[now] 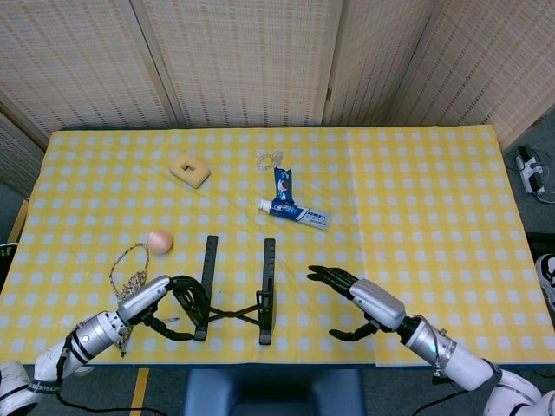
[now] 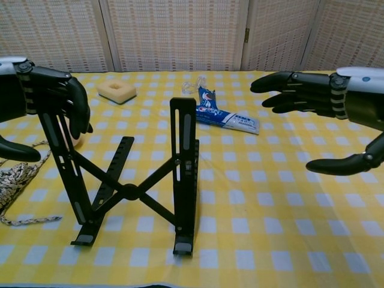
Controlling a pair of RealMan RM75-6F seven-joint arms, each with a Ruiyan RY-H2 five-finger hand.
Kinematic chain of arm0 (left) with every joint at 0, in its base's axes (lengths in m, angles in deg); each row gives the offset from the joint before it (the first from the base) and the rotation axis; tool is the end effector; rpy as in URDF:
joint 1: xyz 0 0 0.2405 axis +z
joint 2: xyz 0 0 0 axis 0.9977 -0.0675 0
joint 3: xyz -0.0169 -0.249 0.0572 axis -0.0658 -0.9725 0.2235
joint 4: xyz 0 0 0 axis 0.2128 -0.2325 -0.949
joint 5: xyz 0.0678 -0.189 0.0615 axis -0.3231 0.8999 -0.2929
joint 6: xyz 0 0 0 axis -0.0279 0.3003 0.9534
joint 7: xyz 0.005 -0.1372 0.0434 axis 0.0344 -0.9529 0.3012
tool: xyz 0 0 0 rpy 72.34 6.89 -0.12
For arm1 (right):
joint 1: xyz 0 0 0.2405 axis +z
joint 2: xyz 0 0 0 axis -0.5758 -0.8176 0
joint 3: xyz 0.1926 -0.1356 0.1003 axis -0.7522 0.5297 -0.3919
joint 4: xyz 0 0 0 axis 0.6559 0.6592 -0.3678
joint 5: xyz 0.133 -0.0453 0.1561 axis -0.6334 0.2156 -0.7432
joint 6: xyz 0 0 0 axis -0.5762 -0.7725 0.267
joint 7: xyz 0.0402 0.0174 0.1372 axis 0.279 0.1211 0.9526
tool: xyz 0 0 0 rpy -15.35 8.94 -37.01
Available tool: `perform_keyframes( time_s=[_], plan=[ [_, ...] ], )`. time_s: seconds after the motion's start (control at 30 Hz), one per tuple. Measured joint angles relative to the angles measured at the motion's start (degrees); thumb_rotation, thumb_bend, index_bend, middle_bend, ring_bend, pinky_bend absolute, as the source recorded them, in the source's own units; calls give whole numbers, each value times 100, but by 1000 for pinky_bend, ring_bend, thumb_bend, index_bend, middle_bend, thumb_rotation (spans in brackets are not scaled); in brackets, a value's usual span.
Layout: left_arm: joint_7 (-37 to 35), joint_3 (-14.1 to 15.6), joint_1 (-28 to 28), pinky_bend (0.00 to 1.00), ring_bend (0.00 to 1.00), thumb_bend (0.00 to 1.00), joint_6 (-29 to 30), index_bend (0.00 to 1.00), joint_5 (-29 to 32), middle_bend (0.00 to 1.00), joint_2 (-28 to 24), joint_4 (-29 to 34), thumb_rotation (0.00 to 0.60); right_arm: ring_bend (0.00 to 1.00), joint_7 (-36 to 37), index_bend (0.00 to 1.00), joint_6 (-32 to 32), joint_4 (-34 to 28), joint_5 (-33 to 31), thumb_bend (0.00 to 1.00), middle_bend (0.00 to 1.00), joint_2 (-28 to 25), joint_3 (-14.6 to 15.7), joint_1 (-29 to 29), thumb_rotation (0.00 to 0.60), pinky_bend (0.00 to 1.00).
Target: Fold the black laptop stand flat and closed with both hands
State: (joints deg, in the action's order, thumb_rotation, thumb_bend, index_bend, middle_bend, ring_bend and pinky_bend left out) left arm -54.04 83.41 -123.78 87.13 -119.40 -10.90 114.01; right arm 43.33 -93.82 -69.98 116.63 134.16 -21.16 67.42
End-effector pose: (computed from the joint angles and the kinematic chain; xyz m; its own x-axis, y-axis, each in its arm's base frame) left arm -0.1787 0.2622 0.0773 -0.1710 0.7264 0.6656 0.7846 -0.3082 0.5380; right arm -0.1703 -0.2394 0.0592 -0.0712 -0.6756 0.7339 -0.8338 -0.3635 -0.4155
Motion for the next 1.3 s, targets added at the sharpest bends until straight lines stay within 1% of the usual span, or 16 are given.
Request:
perform_keyframes(
  time_s=[0.2, 0.33, 0.53, 0.7, 0.8, 0.97, 1.3],
  plan=[
    [122, 118, -30, 307, 462, 132, 84, 442, -53, 488, -54, 88, 600, 109, 1321, 1, 84, 264, 33, 316, 87, 338, 32, 457, 600, 0],
    [205, 194, -33, 308, 462, 131, 133, 443, -61, 487, -84, 162, 600, 132, 2260, 37, 120, 540, 61, 315, 120, 583, 79, 791, 600, 0],
    [282, 276, -59, 310, 462, 132, 171, 444, -73, 488, -111, 241, 600, 174, 3579, 94, 84, 1062, 88, 315, 160, 1031, 162, 1242, 600, 0],
    [315, 291, -55, 315, 462, 132, 205, 448, -5, 487, -111, 265, 600, 184, 4536, 101, -10, 1578, 93, 316, 164, 1487, 254, 1562, 600, 0],
    [351, 288, -38, 322, 458, 132, 218, 449, 76, 487, -99, 269, 600, 190, 4996, 106, -55, 1825, 93, 316, 165, 1710, 335, 1712, 600, 0],
    [471, 265, 13, 324, 412, 132, 239, 442, 225, 488, -63, 260, 600, 199, 5679, 111, -125, 2186, 76, 316, 168, 2021, 512, 1905, 600, 4],
    [766, 191, 134, 322, 307, 131, 354, 430, 400, 429, -22, 251, 600, 203, 6556, 115, -323, 2572, 4, 316, 170, 2352, 845, 2060, 600, 11]
  ],
)
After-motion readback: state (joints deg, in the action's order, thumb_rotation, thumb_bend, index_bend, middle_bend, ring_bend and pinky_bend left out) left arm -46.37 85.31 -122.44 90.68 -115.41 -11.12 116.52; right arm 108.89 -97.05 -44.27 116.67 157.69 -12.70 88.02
